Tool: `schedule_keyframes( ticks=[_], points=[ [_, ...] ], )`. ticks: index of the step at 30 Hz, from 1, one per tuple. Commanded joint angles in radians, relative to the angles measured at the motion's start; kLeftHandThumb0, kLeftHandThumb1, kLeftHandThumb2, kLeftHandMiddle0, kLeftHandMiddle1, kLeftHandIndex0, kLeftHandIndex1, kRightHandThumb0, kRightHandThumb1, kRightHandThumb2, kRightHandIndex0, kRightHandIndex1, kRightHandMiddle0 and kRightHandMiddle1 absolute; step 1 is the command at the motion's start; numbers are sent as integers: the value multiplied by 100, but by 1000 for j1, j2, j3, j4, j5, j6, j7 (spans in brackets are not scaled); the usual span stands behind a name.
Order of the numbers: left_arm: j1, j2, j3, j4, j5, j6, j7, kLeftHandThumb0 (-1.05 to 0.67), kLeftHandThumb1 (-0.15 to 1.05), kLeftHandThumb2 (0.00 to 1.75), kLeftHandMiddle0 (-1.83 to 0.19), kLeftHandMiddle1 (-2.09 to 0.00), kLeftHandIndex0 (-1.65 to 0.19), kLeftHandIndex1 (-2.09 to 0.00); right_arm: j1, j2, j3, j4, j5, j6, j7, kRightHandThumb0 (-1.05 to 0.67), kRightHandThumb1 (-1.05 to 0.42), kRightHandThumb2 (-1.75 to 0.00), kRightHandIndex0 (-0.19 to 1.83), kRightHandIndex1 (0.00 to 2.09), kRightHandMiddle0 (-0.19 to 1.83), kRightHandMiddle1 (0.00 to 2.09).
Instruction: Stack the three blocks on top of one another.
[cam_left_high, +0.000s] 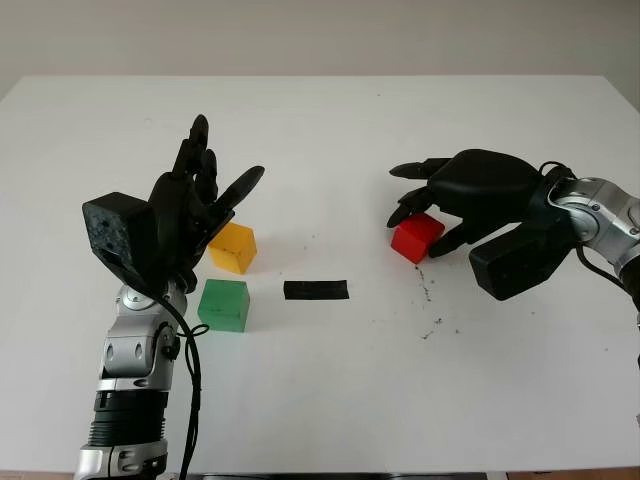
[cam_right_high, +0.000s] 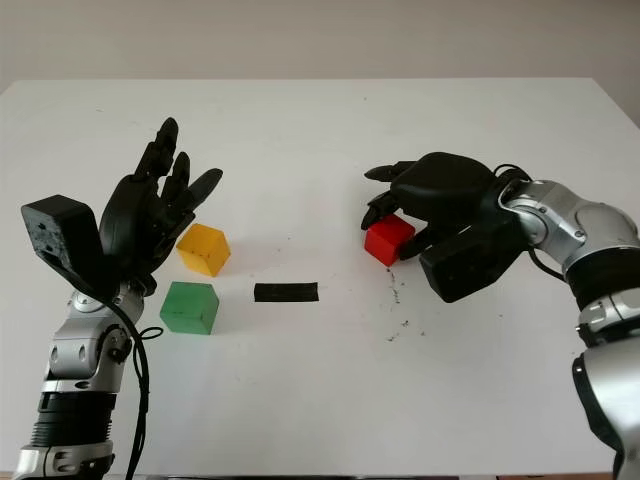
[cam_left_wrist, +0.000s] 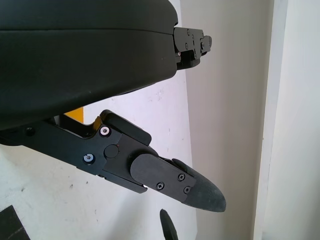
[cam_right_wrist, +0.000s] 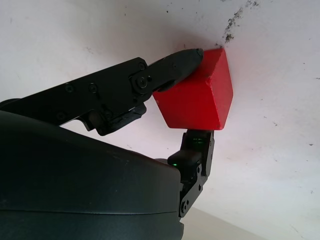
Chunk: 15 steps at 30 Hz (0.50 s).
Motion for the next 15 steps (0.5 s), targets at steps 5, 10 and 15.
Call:
schedule_keyframes(
  ticks=[5, 10, 15],
  points=[
    [8, 3, 4, -5, -5, 2, -1, -75, 90, 5, 11, 0, 6, 0, -40, -2, 0, 2, 6, 2, 10, -39, -100, -6, 26, 5, 31, 142],
    [9, 4, 3, -8, -1, 2, 0, -75, 90, 5, 11, 0, 7, 0, -57, -9, 3, -5, -17, 9, -20, -40, -98, -5, 27, 5, 33, 140],
    [8, 4, 3, -9, 0, 4, 2, -74, 90, 5, 10, 0, 6, 0, -68, 6, -23, 7, 42, 0, 15, -40, -98, -5, 27, 5, 35, 139]
  ],
)
